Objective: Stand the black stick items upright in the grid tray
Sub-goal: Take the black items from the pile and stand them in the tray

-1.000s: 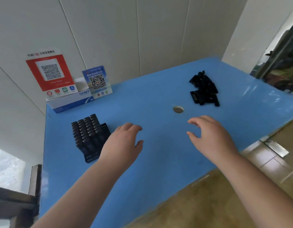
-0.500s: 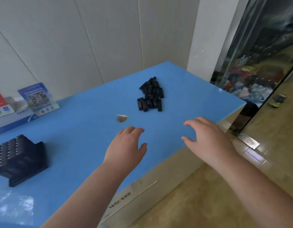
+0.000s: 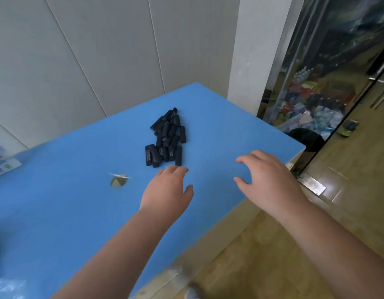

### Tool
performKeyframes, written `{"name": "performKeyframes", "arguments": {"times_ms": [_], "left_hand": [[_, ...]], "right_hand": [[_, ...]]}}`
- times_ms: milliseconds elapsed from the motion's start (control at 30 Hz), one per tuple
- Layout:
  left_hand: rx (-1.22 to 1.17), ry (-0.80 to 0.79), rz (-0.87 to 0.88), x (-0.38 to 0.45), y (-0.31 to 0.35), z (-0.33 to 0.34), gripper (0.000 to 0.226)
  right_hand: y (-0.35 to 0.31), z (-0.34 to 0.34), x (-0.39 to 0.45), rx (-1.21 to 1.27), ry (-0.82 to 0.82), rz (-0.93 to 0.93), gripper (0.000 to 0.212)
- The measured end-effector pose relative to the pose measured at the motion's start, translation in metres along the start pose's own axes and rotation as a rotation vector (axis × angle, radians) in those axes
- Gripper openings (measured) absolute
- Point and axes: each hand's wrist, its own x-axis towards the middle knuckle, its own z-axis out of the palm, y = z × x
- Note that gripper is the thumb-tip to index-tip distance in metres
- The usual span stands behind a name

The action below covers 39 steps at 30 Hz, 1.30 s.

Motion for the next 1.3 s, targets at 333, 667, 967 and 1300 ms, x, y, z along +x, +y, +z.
{"name": "performKeyframes", "arguments": {"times_ms": [333,667,967,1300], "left_hand": [[0.189,-0.067,-0.187,0.102,-0.011,0.031,0.012],[0.232,-0.066,-0.283,0.129,0.002,0.043,0.024],[0.230,-0.044,-0.449,0.146,0.011,0.045,0.012],[-0.553,0.228,-0.705,0.136,0.008,0.023,0.007]], "right_hand": [[0.016,0.021,0.083,0.023,-0.063,-0.028,0.039],[0.030,0.038,0.175,0.040,-0.171,-0.239,0.039],[0.031,0.064,0.226,0.097,-0.268,-0.395,0.038],[-0.034,0.121,0.252,0.187,-0.345,-0.405,0.040]]}}
